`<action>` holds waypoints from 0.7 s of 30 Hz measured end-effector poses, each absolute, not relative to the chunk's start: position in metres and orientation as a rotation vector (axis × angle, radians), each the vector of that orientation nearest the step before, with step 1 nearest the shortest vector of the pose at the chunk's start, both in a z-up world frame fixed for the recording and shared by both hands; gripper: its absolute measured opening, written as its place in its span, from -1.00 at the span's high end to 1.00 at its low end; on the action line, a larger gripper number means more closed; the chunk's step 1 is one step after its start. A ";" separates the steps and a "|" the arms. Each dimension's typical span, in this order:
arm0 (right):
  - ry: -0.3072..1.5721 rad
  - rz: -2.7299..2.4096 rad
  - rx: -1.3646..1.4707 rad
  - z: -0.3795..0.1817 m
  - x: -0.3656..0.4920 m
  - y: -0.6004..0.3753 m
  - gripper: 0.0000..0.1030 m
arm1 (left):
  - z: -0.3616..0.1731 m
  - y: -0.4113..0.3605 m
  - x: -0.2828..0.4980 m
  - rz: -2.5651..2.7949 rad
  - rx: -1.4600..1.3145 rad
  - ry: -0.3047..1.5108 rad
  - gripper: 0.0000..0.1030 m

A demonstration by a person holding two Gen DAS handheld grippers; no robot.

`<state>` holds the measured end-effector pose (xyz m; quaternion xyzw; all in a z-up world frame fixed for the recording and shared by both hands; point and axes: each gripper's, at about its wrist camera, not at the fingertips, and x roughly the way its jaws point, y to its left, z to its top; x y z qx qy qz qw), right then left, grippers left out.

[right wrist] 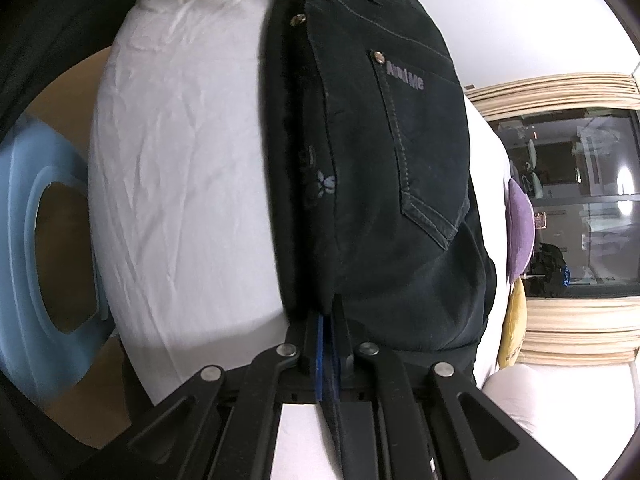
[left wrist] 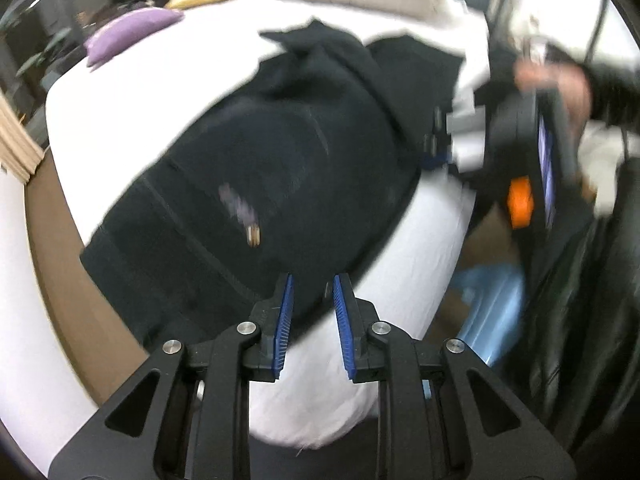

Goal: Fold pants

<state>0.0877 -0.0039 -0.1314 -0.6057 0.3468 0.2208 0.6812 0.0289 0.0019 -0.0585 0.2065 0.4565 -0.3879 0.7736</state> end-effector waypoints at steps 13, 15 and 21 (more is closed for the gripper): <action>0.738 0.425 -1.303 -0.139 0.084 -0.004 0.82 | -0.130 -0.095 0.078 -0.699 0.220 1.086 0.62; 0.754 0.434 -1.232 -0.129 0.087 -0.012 0.73 | -0.129 -0.093 0.078 -0.693 0.183 1.101 0.62; 0.845 0.408 -0.558 -0.031 0.159 -0.088 -0.68 | -0.135 -0.093 0.076 -0.665 0.154 1.108 0.62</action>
